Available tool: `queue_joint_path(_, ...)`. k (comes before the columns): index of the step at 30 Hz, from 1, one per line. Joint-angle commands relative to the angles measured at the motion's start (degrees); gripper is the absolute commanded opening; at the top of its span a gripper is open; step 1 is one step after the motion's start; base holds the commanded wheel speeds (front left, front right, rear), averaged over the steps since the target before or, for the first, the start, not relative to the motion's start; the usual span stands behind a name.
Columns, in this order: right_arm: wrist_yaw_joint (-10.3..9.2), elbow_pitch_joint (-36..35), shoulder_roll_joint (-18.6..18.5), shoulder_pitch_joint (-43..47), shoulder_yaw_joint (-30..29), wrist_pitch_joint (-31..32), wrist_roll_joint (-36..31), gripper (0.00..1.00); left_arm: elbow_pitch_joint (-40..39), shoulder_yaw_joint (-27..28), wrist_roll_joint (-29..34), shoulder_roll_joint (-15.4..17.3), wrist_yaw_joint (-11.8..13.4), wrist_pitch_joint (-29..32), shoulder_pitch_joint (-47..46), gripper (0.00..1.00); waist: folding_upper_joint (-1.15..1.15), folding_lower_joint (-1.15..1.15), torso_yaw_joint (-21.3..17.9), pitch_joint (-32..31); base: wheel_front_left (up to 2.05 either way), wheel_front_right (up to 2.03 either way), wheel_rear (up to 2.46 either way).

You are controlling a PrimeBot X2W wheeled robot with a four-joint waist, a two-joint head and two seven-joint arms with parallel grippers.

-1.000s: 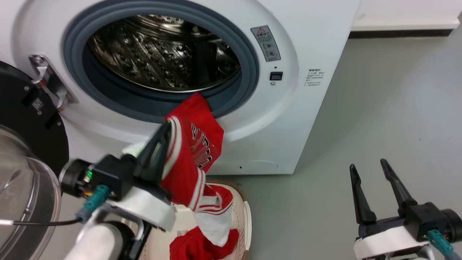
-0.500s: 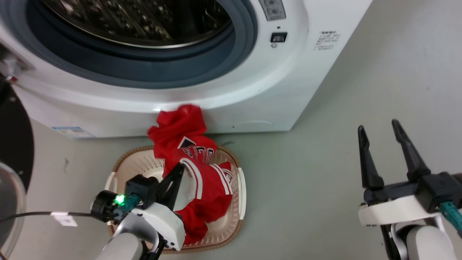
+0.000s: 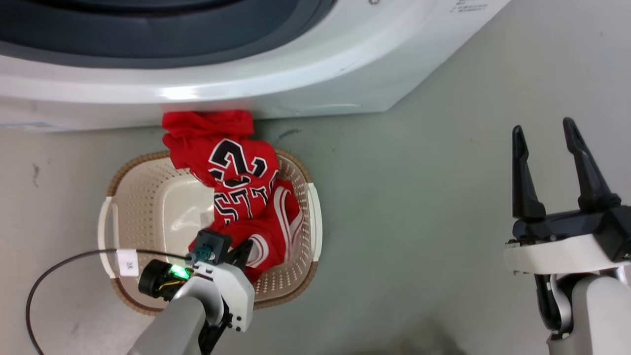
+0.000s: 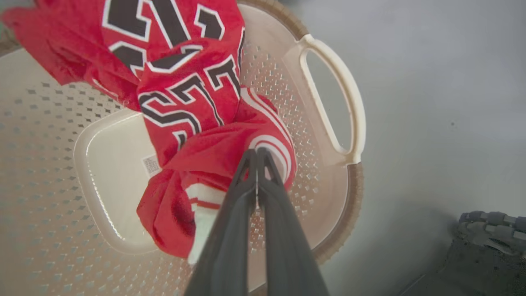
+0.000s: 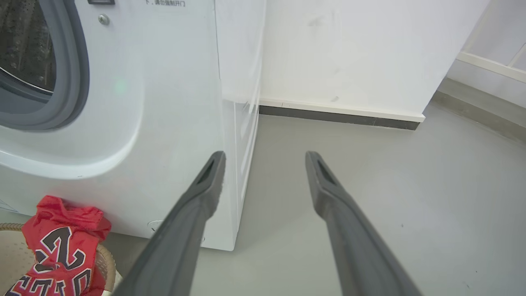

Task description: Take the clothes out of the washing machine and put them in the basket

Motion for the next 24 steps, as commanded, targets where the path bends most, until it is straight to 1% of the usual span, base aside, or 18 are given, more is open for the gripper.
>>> queue_joint_path(1,-0.04,-0.41,0.07,-1.29,-0.17,-0.14,0.22,1.0,2.51,-0.21,-0.03,-0.46,-0.33,-0.19,-1.94,0.0,0.0,-0.01,-0.57,2.71,0.0,0.0,0.0)
queue_joint_path(6,-0.04,-0.8,0.07,-2.85,-0.64,-0.13,0.57,1.0,13.17,-0.66,-1.55,-2.82,-1.29,0.86,-7.63,0.0,0.0,-0.01,-1.1,6.28,0.0,0.0,0.0)
queue_joint_path(11,-0.04,-1.18,0.07,-4.04,-1.24,-0.13,0.94,1.0,20.87,-0.58,-3.22,-4.02,-1.68,2.68,-12.12,0.0,0.0,-0.01,-1.8,9.42,0.0,0.0,0.0)
queue_joint_path(15,-0.04,-1.42,0.08,-4.59,-1.65,-0.13,1.25,1.0,24.31,-0.48,-4.43,-4.68,-1.77,3.88,-14.55,0.0,0.0,-0.01,-2.18,10.91,0.0,0.0,0.0)
queue_joint_path(20,-0.04,-1.08,0.08,-4.94,-1.96,-0.13,1.26,1.0,25.87,-1.32,-4.93,-5.25,-1.83,4.2,-15.91,0.0,0.0,-0.01,-2.09,11.06,0.0,0.0,0.0)
queue_joint_path(21,-0.04,-0.91,0.08,-4.99,-1.92,-0.13,1.2,1.0,26.05,-1.63,-5.2,-5.7,-1.84,4.58,-15.76,0.46,0.0,-0.01,-2.0,10.74,0.0,0.0,0.0)
queue_joint_path(22,-0.04,-0.79,0.08,-5.06,-1.79,-0.13,1.22,1.0,26.12,-1.97,-5.25,-5.93,-1.85,4.63,-15.54,1.0,0.0,-0.01,-1.95,10.32,0.0,0.0,0.0)
queue_joint_path(24,-0.04,-0.52,0.07,-4.93,-1.57,-0.13,1.15,1.0,26.26,-2.69,-5.77,-6.26,-1.86,4.9,-14.85,1.0,0.0,-0.01,-1.84,9.18,0.0,0.0,0.0)
